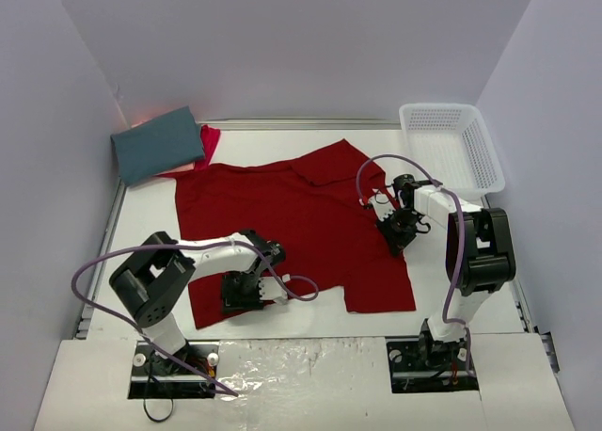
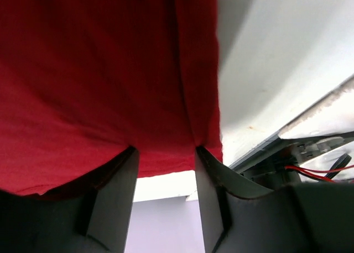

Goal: Fold and stack the t-shirts
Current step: Flatten out the tshirt

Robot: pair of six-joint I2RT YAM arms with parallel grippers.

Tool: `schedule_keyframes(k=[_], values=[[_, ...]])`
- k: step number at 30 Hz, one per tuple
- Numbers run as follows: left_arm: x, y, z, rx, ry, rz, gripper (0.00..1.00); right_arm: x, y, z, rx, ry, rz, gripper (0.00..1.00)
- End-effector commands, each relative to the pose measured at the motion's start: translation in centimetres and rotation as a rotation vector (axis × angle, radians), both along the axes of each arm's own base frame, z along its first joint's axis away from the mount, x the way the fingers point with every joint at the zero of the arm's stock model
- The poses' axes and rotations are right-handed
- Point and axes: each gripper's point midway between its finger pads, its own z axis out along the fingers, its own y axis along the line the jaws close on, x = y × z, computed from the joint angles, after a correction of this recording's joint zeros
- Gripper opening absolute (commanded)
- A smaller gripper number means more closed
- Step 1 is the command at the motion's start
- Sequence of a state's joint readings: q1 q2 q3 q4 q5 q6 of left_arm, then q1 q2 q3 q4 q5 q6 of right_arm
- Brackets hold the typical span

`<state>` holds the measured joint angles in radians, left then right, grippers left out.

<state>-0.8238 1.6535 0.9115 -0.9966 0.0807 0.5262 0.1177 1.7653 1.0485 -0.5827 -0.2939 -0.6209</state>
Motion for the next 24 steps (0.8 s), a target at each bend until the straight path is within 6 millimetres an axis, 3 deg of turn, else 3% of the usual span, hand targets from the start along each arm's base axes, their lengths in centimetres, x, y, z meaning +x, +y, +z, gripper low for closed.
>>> schedule_keyframes(k=[1, 6, 9, 13, 17, 21, 23, 24], values=[[0.1, 0.4, 0.0, 0.06, -0.011, 0.005, 0.42, 0.1, -1.2, -1.1, -0.05, 0.012, -0.001, 0.0], [0.2, 0.4, -0.4, 0.079, -0.022, -0.001, 0.36, 0.2, -1.3, -1.1, -0.05, 0.01, -0.004, 0.0], [0.3, 0.4, -0.6, 0.089, -0.033, 0.002, 0.26, 0.2, -1.4, -1.2, -0.055, 0.009, -0.006, 0.0], [0.3, 0.4, -0.6, 0.089, -0.034, 0.003, 0.05, 0.3, -1.5, -1.2, -0.057, 0.005, -0.009, 0.0], [1.3, 0.7, 0.0, 0.1, -0.102, 0.016, 0.02, 0.4, -1.6, -0.8, -0.059, -0.005, -0.014, 0.0], [3.7, 0.4, 2.6, 0.038, -0.199, 0.086, 0.02, 1.3, -1.5, 0.7, -0.056, -0.058, -0.026, 0.0], [5.9, -0.6, 5.1, -0.043, -0.27, 0.146, 0.02, 2.5, -1.2, 2.6, -0.04, -0.113, -0.033, 0.0], [7.1, 0.1, 6.4, -0.07, -0.301, 0.207, 0.02, 3.1, -1.1, 3.4, -0.03, -0.135, -0.047, 0.0]])
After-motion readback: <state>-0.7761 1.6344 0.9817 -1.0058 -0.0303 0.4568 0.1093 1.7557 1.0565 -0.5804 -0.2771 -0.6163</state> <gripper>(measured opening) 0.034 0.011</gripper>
